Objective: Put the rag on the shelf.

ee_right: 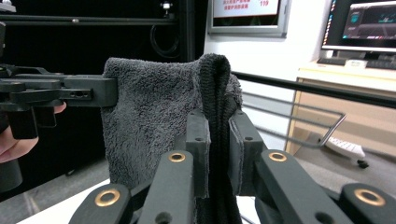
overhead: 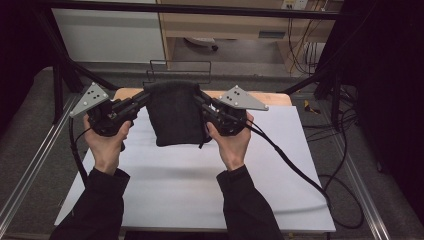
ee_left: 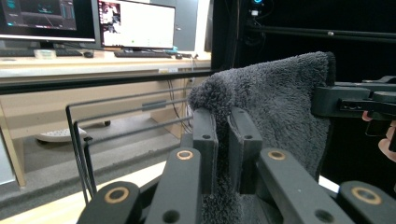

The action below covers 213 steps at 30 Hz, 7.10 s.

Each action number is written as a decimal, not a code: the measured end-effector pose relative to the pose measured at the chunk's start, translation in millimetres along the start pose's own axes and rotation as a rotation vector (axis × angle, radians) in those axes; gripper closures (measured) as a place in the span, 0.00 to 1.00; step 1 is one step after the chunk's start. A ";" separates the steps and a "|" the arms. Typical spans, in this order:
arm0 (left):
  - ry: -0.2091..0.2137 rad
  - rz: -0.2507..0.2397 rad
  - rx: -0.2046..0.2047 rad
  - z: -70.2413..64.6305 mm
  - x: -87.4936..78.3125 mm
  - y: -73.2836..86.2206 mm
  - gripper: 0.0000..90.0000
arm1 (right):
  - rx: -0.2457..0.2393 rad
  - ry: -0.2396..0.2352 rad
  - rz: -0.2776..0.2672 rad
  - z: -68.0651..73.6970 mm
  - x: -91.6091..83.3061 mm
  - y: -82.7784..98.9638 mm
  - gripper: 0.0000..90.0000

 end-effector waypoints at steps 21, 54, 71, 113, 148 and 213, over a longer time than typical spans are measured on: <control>-0.015 -0.085 -0.006 10.5 13.5 -49.0 0.91 | -0.006 0.032 -0.083 -19.6 9.3 -47.5 0.90; -0.107 -0.121 0.007 39.1 35.6 -122.0 0.91 | 0.012 0.054 -0.173 -44.7 34.6 -108.2 0.90; -0.133 -0.144 -0.010 57.9 56.1 -139.9 0.91 | 0.002 0.095 -0.183 -60.6 53.5 -127.5 0.90; -0.107 -0.036 0.025 72.3 73.1 -85.5 0.91 | 0.002 0.102 -0.070 -75.1 81.4 -77.9 0.89; -0.088 0.004 0.095 55.6 56.2 -50.4 0.91 | -0.073 0.101 -0.027 -61.3 70.3 -45.2 0.89; -0.099 0.174 0.144 42.1 45.5 28.7 0.85 | -0.111 0.036 0.136 -35.7 55.4 14.3 0.82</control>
Point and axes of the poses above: each handheld gripper's, and its own axes: x roughly forward along the jaws, y roughly out of its underside, z roughly to its left, the point moved 5 cm from there along x, roughly forward along the jaws, and after that the axes turned 10 degrees about z, right-handed, at the moved point
